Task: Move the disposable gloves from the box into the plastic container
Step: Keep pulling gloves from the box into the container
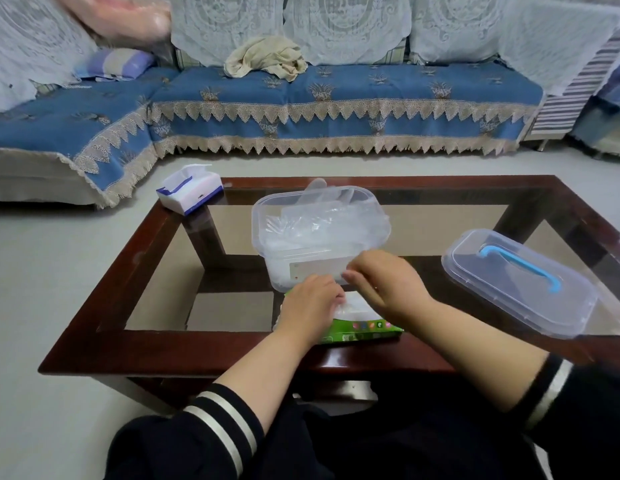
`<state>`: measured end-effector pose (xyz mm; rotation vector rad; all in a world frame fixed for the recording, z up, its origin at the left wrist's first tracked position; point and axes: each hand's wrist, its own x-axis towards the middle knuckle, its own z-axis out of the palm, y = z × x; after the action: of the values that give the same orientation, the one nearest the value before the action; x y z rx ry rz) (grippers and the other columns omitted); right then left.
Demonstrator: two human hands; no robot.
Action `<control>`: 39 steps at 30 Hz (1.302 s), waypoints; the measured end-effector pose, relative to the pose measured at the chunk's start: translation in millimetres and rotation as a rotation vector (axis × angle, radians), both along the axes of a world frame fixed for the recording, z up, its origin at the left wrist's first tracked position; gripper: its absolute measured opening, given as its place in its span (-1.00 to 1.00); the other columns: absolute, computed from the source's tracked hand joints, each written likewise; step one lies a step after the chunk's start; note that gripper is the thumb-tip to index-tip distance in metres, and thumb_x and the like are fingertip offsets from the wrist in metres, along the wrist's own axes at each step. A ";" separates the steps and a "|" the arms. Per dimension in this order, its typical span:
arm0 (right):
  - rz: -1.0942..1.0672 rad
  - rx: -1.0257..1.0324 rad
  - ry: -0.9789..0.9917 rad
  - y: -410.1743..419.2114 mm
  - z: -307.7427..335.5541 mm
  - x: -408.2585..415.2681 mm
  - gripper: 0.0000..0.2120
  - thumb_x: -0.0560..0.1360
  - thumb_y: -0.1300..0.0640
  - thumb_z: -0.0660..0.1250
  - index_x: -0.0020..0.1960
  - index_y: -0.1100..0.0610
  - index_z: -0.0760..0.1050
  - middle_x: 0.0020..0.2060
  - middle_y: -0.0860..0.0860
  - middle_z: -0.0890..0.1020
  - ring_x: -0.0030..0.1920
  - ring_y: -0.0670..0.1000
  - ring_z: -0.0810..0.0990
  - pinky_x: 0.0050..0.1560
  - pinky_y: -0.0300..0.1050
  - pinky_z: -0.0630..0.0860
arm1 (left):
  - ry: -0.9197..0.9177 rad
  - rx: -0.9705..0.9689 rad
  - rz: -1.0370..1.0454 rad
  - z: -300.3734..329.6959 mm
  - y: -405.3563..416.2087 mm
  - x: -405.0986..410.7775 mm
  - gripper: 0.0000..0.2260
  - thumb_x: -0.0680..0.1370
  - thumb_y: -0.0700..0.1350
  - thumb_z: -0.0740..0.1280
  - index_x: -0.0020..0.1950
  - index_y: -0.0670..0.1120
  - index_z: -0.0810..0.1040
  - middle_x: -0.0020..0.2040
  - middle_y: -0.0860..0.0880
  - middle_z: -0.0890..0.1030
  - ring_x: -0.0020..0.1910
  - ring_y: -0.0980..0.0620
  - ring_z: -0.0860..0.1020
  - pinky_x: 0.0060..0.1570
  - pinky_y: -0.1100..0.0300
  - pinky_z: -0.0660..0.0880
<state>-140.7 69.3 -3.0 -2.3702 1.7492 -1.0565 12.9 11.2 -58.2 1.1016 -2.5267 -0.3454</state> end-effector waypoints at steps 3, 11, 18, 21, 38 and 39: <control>-0.090 0.462 0.061 10.2 -38.8 -9.3 -0.36 0.40 -0.21 0.40 0.35 0.10 0.37 0.23 -0.03 0.53 0.24 0.01 0.48 0.22 -0.08 0.40 | 0.076 0.004 0.029 -0.5 3.8 -3.8 -0.91 0.53 -0.13 0.33 -0.09 -0.08 0.63 -0.09 -0.02 0.61 0.00 -0.07 0.51 -0.09 0.07 0.40; -0.182 0.699 0.058 1.5 -55.4 -12.5 -0.44 0.37 -0.20 0.43 0.29 -0.01 0.40 0.15 0.00 0.56 0.16 0.07 0.52 0.09 -0.05 0.41 | 0.225 0.040 0.062 4.1 11.9 -11.8 -0.92 0.54 -0.19 0.31 -0.14 -0.10 0.55 -0.16 -0.02 0.59 -0.10 -0.03 0.49 -0.20 0.23 0.22; -0.169 0.688 0.077 3.0 -52.0 -11.9 -0.48 0.39 -0.20 0.42 0.21 0.05 0.43 0.10 0.01 0.57 0.11 0.07 0.53 0.04 -0.05 0.40 | 0.228 0.307 0.086 5.2 7.2 -6.9 -0.76 0.49 -0.04 0.43 0.13 -0.03 0.58 -0.06 0.11 0.55 0.00 0.08 0.50 -0.01 0.27 0.36; -0.164 0.681 0.076 3.6 -48.7 -12.3 -0.48 0.39 -0.20 0.42 0.23 0.05 0.43 0.11 0.00 0.57 0.12 0.07 0.52 0.08 -0.03 0.40 | 0.245 0.347 0.158 6.9 5.0 -2.1 -0.92 0.49 -0.10 0.43 -0.05 -0.06 0.67 -0.12 0.07 0.62 -0.03 0.04 0.55 -0.09 0.32 0.36; -0.155 0.694 0.058 3.6 -45.5 -14.2 -0.41 0.38 -0.18 0.45 0.33 -0.01 0.40 0.23 -0.04 0.51 0.23 0.03 0.46 0.25 -0.06 0.36 | 0.569 -0.501 0.055 214.0 -43.6 -8.9 -0.80 0.58 -0.06 0.33 0.07 -0.14 0.66 -0.13 0.06 0.62 -0.16 0.14 0.55 -0.15 0.34 0.47; -0.150 0.692 0.071 4.6 -46.2 -13.9 -0.41 0.38 -0.18 0.44 0.33 0.00 0.40 0.24 -0.03 0.51 0.24 0.03 0.46 0.25 -0.06 0.36 | 0.589 -0.606 0.071 212.3 -52.5 -8.4 -0.78 0.60 -0.05 0.31 0.07 -0.15 0.66 -0.11 0.01 0.65 -0.15 0.11 0.57 -0.13 0.30 0.48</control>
<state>-154.7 74.0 -49.3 -1.8787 1.9211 -0.2806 4.5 -41.3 154.0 0.7090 -1.8690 0.1099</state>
